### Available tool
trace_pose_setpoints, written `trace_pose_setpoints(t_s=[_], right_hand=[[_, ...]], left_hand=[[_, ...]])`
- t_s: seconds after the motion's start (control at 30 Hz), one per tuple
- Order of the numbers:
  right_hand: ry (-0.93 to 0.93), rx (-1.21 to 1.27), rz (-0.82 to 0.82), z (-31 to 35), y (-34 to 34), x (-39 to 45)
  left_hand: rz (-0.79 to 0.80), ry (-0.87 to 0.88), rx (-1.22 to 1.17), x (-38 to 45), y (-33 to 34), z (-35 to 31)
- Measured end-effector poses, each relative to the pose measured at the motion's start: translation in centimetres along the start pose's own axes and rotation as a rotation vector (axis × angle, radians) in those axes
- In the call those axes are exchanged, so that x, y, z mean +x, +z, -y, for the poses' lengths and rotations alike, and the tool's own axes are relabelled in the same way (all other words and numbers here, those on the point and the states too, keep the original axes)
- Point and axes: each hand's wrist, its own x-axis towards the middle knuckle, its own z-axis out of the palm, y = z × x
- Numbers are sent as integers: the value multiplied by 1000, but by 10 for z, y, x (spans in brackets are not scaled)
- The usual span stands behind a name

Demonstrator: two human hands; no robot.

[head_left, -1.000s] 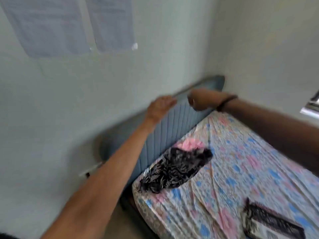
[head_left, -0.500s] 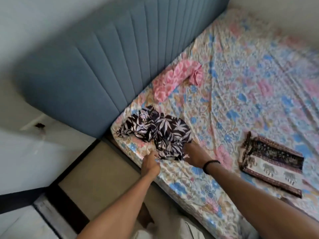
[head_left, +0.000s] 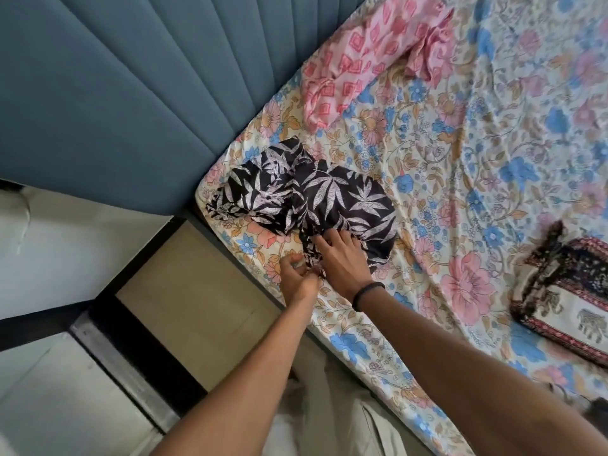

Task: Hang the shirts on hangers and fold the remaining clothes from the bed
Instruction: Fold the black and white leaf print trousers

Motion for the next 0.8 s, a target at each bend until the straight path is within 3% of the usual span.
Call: trace_pose_setpoints(t_s=[0.17,0.23,0.4,0.5,0.57,0.67,0.73,0.8], right_hand=[[24,126,-94,-6,-18,9],[-49,185,-134,-6,-21,-2],[-82,273,71,-2,-29,-34],[-40,307,17,10,-61,-33],[-77,293,-52,18,-100,-24],[-246,232,-77,40,-198,-10],[-352,169,-52,57,-277,-5],[-390,114,-74,77,-362,-7]], left_hand=[[17,-27,-1,0,-11,-16],[29,-61,-34,-7,-13,-25],[91,-102,-79,-29,-22,-47],[223,-71,-187,-55,-33,-81],[237,221,92,-74,-45,-110],[49,948,666,-104,-73,-170],[139,1243,700,-128,-89,-221],[286,1379,615,-167,-113,-279]])
